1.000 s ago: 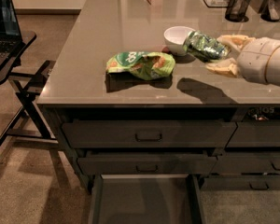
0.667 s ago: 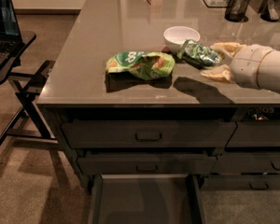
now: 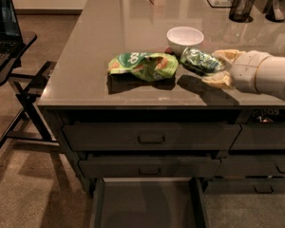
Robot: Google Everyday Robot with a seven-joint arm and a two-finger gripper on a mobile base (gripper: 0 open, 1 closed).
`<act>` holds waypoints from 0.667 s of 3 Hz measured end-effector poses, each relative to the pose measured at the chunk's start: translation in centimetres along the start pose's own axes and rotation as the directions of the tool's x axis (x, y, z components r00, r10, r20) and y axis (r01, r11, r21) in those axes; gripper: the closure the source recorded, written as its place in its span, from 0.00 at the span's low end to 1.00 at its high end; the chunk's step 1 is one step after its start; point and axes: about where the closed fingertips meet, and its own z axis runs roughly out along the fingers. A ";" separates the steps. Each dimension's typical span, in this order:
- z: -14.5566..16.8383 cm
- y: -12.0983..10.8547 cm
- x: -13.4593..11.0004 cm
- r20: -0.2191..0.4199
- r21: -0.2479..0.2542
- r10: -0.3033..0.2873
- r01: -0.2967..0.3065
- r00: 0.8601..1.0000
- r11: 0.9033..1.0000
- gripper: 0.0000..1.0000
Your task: Pick green can from bottom drawer and place on counter
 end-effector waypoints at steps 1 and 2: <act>0.0 0.0 0.0 0.000 0.000 0.000 0.000 1.000 1.000 0.81; 0.0 0.0 0.0 0.000 0.000 0.000 0.000 1.000 1.000 0.58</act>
Offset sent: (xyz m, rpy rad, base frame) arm 0.0000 0.0000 0.0000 0.0000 0.0000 0.0000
